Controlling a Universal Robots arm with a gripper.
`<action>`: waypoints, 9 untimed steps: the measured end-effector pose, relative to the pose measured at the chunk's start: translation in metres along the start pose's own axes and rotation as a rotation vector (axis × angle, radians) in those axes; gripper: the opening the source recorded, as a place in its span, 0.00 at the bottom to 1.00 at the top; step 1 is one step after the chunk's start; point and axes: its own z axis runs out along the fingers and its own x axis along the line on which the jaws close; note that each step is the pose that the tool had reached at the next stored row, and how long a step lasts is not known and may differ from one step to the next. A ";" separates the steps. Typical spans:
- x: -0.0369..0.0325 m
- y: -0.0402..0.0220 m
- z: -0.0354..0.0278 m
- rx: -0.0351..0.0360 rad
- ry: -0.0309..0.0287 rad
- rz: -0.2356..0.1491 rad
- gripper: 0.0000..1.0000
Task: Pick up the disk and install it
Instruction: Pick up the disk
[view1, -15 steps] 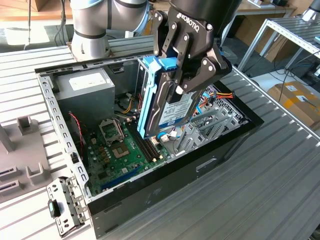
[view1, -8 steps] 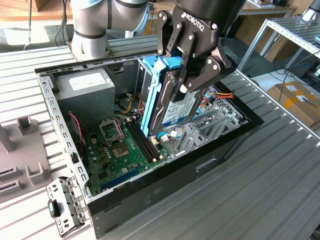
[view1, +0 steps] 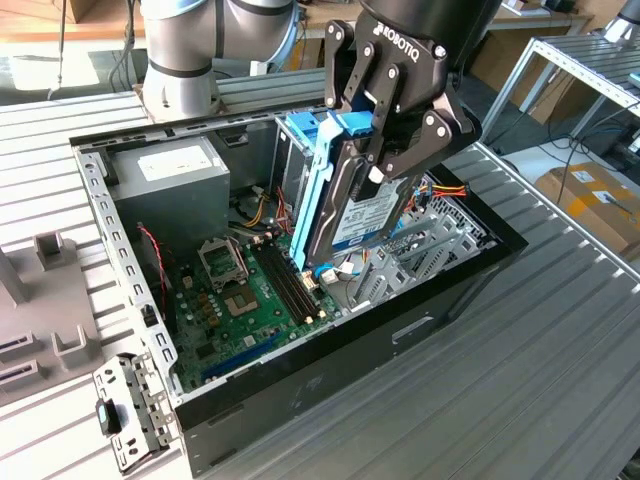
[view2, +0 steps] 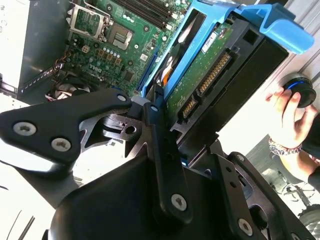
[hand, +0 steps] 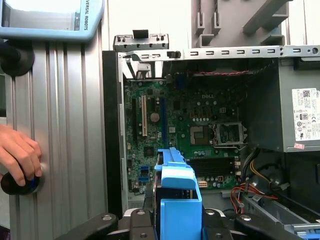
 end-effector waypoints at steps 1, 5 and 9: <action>0.0000 -0.0009 0.0000 0.0000 0.0000 0.000 0.36; -0.0004 -0.0069 -0.0003 0.0000 0.0000 0.000 0.36; -0.0008 -0.0139 -0.0006 0.0000 0.0000 0.000 0.36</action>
